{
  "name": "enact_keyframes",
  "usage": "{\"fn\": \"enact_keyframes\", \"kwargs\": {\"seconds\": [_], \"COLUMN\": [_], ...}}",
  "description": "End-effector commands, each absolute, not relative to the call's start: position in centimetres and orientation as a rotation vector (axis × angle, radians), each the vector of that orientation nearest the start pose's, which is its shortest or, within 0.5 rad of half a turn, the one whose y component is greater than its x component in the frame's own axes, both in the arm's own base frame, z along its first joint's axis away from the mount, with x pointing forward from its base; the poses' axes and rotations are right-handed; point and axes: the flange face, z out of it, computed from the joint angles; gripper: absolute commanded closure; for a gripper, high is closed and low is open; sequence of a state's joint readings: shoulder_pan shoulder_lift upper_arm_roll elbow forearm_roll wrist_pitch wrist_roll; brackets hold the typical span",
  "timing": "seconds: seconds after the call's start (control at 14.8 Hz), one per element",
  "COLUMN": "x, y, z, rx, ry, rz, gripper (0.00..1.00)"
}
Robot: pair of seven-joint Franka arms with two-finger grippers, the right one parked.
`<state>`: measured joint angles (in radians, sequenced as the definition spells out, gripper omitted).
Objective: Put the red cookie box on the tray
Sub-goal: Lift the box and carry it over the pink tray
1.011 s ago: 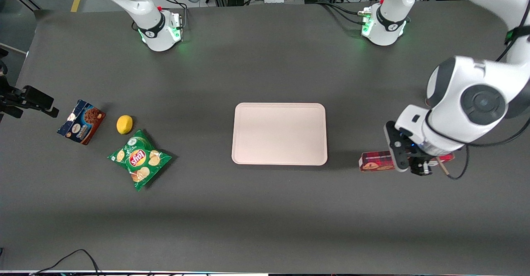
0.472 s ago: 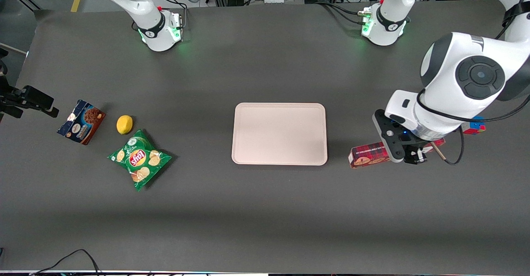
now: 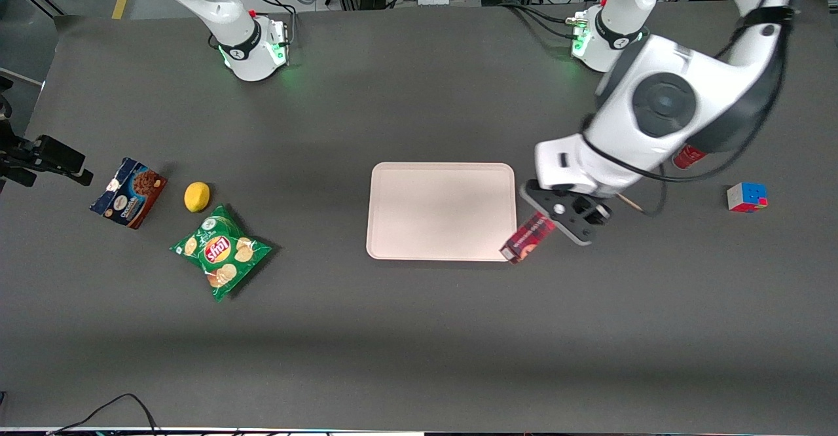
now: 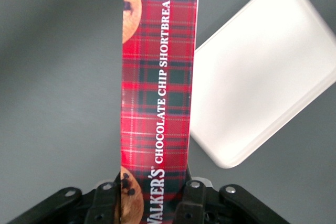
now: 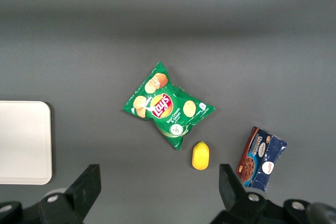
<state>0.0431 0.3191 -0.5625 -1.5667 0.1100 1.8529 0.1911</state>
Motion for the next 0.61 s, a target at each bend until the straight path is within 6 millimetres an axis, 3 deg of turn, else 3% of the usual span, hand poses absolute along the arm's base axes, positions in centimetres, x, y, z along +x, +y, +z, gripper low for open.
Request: {"fn": "enact_keyframes", "kwargs": {"seconds": [0.0,0.34,0.54], "x": [55.8,54.2,52.9], "y": [-32.4,-35.0,-36.1], "z": [48.7,47.2,44.7], "rx": [-3.162,-3.239,-3.217], "ry": [0.658,0.218,0.084], "rz": [0.011,0.040,0.045], "gripper": [1.00,1.00,1.00]}}
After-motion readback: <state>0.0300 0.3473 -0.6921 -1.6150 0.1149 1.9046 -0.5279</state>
